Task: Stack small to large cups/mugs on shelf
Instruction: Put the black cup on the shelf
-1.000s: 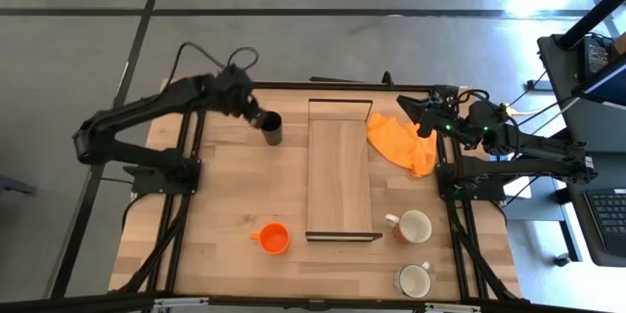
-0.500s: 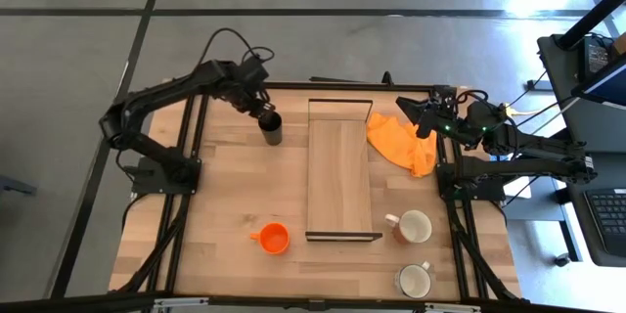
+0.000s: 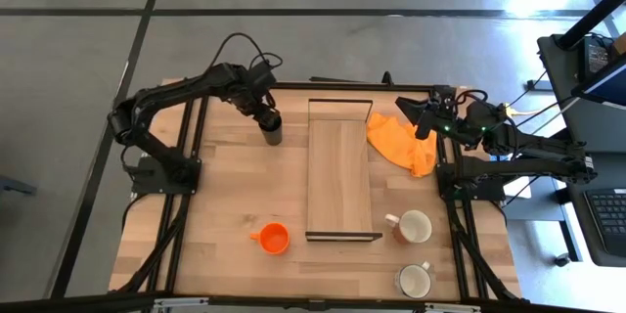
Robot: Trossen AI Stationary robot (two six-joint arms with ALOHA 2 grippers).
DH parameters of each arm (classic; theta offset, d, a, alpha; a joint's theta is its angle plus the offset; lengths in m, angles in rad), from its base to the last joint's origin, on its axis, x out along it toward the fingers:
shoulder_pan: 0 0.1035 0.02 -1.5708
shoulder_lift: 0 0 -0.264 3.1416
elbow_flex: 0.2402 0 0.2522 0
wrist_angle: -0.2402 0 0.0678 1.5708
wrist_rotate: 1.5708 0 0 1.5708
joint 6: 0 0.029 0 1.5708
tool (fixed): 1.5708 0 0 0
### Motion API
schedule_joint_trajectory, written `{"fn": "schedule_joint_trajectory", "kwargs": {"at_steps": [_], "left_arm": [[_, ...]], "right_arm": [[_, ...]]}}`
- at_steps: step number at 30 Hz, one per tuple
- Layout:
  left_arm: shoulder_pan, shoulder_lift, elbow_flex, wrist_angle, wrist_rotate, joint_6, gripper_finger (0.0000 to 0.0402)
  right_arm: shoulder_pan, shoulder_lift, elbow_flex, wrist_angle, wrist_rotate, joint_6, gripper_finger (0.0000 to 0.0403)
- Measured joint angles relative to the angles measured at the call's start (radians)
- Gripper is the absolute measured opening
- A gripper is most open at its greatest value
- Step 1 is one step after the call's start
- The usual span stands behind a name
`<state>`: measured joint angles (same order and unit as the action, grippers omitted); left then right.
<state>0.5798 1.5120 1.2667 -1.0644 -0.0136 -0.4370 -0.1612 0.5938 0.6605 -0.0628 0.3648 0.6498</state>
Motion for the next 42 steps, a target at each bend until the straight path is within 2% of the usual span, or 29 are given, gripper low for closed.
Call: {"fn": "schedule_joint_trajectory", "kwargs": {"at_steps": [16,23,32,39,42], "left_arm": [[-0.001,0.050,0.000,0.011,-0.021,0.054,0.0112],[-0.002,0.050,0.000,0.019,-0.027,0.050,0.0077],[-0.015,0.050,0.000,0.049,-0.028,0.083,0.0008],[-0.038,0.049,0.000,0.049,-0.020,0.075,0.0003],[-0.049,0.049,0.014,0.025,0.013,0.066,0.0002]], "right_arm": [[0.000,0.000,0.000,-0.019,0.000,0.002,0.0110],[0.000,0.000,0.000,-0.019,0.000,0.001,0.0110],[0.000,0.000,0.000,-0.006,0.001,0.011,0.0110],[-0.001,-0.016,0.000,0.045,0.013,0.028,0.0110],[-0.001,-0.030,0.000,0.037,0.065,0.049,0.0110]]}}
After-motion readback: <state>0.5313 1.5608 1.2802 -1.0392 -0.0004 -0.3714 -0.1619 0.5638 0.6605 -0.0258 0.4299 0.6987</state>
